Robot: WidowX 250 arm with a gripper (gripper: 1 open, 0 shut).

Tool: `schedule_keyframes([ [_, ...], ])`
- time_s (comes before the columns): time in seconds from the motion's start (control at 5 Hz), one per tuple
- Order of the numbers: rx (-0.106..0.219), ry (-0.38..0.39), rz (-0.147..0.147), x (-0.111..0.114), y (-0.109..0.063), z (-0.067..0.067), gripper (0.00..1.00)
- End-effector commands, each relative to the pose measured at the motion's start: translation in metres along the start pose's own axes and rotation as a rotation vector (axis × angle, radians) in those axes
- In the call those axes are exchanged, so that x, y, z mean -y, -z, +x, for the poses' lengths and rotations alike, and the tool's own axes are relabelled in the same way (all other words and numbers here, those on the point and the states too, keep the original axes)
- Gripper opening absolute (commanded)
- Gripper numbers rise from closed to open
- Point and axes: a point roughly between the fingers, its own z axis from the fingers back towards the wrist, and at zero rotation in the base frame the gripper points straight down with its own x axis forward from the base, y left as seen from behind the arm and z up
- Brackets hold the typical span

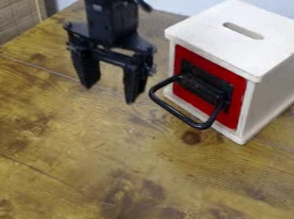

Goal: Close the drawer

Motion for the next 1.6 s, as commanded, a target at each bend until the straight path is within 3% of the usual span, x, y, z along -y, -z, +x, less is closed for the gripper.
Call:
schedule_keyframes([
  [0.0, 0.096, 0.015, -0.005, -0.005, -0.032, 0.012, 1.0],
  [0.4, 0.061, 0.076, -0.009, 0.004, -0.019, 0.01, 1.0],
  [0.6, 0.052, 0.072, -0.008, -0.009, -0.016, 0.007, 1.0],
  [1.0, 0.063, 0.064, -0.002, -0.026, -0.015, 0.005, 1.0],
  [1.4, 0.066, 0.084, -0.001, -0.022, -0.015, 0.006, 1.0],
])
